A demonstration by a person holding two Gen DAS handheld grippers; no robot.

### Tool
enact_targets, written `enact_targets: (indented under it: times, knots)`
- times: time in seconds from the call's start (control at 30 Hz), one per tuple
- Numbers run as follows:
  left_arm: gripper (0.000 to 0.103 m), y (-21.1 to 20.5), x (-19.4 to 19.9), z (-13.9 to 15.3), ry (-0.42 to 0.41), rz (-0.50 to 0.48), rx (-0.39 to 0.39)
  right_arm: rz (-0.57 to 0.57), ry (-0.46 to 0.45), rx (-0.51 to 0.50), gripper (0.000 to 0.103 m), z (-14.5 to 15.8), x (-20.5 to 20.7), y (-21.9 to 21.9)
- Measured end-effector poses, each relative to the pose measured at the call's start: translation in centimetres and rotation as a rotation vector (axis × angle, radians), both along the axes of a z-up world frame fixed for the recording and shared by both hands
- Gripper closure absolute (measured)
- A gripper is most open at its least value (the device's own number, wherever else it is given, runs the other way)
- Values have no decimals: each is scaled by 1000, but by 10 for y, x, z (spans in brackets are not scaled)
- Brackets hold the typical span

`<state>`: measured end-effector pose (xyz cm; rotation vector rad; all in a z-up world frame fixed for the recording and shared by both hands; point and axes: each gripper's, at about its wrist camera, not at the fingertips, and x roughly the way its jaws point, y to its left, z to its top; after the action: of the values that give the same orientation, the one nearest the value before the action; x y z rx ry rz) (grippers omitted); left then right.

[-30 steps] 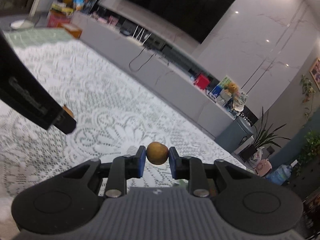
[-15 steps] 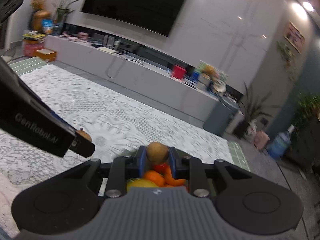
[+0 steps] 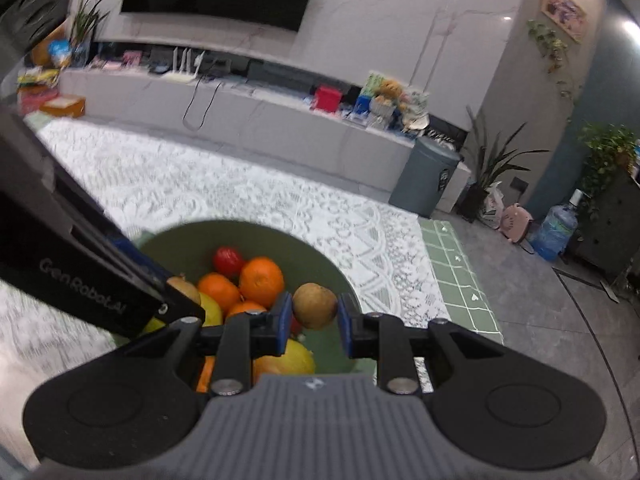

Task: Organize fruits
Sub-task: 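Lower both kiwis into the colander and open both tools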

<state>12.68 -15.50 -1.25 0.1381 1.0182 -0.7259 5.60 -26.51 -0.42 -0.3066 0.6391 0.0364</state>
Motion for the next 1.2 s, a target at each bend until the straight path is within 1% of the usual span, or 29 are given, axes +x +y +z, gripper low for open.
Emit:
enact_targets:
  times: [0.1,0.3,0.43,0.6,0.83,1.2]
  knots:
    - [71,-10,7,-4,6,-8,30,28,31,-7,82,-8,11,-10]
    - [71,-23,23,-11,17,-5,85,63,73,-18,82,-26,33,-14]
    - [71,-26,32,-17,31,6,98,78,101,-34,82,-37,44,-11]
    - [71,-29,38,-22,46,11,106,68,138,-41,82,-48,53,-14]
    - [71,-32,47,-29,57,10,114,61,157,-41,82,-51,60,-17]
    - [71,-36,54,-31,57,-2,104,37,162,18,82,-43,65,-28]
